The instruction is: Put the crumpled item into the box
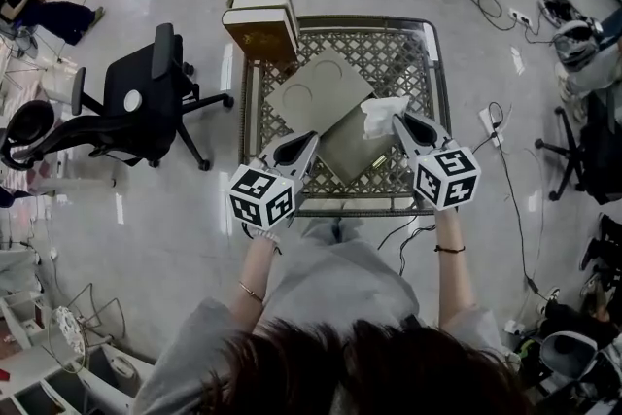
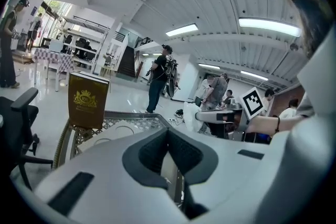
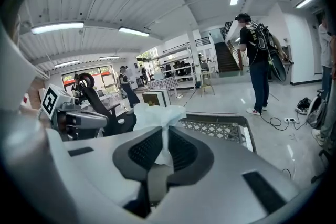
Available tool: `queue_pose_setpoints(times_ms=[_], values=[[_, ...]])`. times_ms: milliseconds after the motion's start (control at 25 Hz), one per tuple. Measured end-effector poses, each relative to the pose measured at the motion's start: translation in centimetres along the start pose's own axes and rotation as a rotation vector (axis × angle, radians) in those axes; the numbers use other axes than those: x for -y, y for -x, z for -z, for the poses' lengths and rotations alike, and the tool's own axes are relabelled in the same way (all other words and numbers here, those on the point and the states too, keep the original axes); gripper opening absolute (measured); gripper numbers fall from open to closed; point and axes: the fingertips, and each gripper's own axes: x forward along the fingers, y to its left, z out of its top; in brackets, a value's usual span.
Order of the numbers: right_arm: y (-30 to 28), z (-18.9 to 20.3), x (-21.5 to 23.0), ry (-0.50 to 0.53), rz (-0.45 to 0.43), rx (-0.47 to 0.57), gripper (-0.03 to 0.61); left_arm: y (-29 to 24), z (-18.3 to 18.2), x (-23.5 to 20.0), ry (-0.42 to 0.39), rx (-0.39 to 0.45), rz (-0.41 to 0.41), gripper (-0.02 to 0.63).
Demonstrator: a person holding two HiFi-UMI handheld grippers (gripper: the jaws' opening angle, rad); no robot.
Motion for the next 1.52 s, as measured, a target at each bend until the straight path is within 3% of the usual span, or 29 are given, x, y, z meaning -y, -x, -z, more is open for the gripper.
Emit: queue_pose_setpoints(times_ms=[520,880,1520], values=[[-4.1,5.4,0.7,-0.024,-0.060,-0.155,0.052,-1.7,4.5,-1.8,0.068,-0.085,-0.029,0.017],[-6.5,9.6,1.2,-0.100,-0.107,-0.241,0.052,-2.9,8.0,-2.0,0.135,-0.132,-0.038,0.017],[-10.3,14.9,1.1,-0.064,-0.166,-0.464,0.052,-4.4,11.6,-2.4,0.213,-0.193,-0.060,0.017]])
